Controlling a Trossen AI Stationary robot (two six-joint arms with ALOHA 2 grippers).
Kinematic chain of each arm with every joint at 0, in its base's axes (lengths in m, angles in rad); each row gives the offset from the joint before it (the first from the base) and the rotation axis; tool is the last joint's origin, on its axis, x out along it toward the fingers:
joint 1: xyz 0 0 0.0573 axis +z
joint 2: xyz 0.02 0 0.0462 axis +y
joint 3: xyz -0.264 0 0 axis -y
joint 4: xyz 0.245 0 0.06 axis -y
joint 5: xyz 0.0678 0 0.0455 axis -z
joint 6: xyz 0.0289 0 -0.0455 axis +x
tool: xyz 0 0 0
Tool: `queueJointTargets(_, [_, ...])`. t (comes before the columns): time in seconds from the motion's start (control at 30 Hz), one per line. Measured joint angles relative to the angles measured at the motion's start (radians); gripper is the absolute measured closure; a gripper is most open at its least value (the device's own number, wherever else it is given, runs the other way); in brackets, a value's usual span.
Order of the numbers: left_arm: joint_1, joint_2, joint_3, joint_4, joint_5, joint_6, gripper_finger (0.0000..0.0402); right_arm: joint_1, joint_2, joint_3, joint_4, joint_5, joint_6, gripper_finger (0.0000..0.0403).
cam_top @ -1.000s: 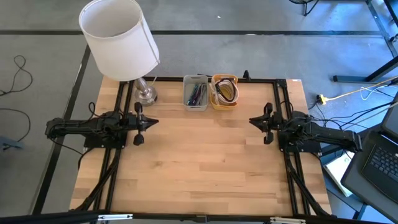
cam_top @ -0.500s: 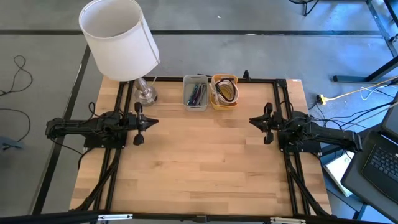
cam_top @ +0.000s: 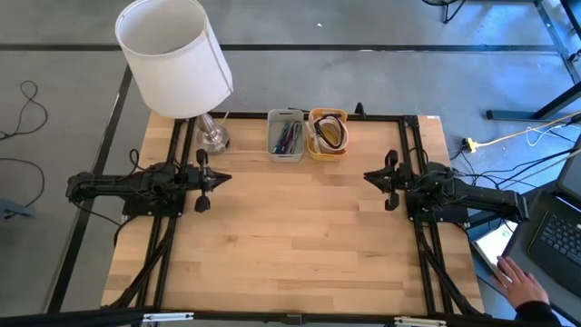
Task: Pick & Place USB Port
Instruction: Return to Home Position
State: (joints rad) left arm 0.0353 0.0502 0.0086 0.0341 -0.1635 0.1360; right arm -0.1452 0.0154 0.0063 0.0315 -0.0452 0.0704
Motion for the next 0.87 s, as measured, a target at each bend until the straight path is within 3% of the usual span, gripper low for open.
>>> queueJointTargets(0.87, [0.0, 0.0, 0.0, 0.0, 0.0, 0.0, 0.0398, 0.025, 0.0, 0.0, 0.0, 0.0, 0.0, 0.0353])
